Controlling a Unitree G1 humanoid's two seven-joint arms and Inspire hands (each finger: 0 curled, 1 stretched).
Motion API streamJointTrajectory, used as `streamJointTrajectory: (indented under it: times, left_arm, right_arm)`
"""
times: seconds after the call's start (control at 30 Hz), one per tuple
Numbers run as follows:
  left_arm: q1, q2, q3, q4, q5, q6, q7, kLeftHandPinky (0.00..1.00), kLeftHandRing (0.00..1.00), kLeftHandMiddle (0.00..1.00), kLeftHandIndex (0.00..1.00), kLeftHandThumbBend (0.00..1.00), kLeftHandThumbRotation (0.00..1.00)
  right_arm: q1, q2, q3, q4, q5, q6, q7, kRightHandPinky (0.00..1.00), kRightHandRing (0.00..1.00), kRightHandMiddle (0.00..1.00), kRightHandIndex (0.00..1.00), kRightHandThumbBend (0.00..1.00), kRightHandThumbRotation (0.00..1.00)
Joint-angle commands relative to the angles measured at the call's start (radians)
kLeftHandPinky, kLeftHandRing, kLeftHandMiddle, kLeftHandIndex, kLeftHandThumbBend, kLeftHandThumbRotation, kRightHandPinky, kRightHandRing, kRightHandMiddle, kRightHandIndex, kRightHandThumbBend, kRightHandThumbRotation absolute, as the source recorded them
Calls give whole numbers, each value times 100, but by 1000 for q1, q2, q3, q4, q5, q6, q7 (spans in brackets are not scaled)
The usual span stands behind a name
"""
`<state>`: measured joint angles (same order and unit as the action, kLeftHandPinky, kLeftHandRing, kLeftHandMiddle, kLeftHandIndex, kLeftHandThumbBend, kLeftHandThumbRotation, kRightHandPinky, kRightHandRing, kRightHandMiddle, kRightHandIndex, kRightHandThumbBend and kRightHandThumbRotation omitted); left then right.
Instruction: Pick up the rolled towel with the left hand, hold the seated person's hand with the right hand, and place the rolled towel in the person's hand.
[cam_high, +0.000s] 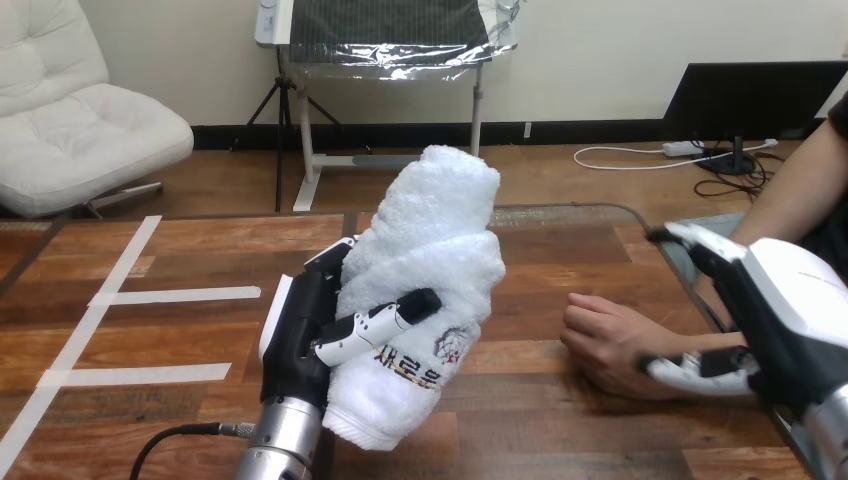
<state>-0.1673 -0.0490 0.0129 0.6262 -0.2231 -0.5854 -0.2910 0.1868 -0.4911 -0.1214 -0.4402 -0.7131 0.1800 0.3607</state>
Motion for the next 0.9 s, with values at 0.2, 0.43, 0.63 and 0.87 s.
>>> streamJointTrajectory:
  times: [0.2, 0.43, 0.63, 0.87]
  left_arm:
    - [-77, -43, -9, -57, 0, -15, 3, 31, 38, 45, 50, 94, 21]
    - [-74, -40, -8, -55, -7, -18, -5, 31, 38, 45, 50, 93, 21]
    - [-73, -36, -5, -49, -8, -30, -12, 31, 38, 45, 50, 93, 21]
    - [-66, -32, -4, -58, -3, -27, -7, 31, 38, 45, 50, 93, 21]
  right_arm:
    - [-148, -142, 10, 125, -21, 47, 79, 84, 90, 91, 87, 79, 0]
    - [-188, -184, 39, 180, -33, 72, 126, 83, 90, 90, 87, 80, 0]
    - [-225, -206, 71, 215, -51, 106, 172, 84, 91, 91, 87, 79, 0]
    - [-264, -234, 105, 258, -66, 120, 209, 86, 92, 92, 88, 79, 0]
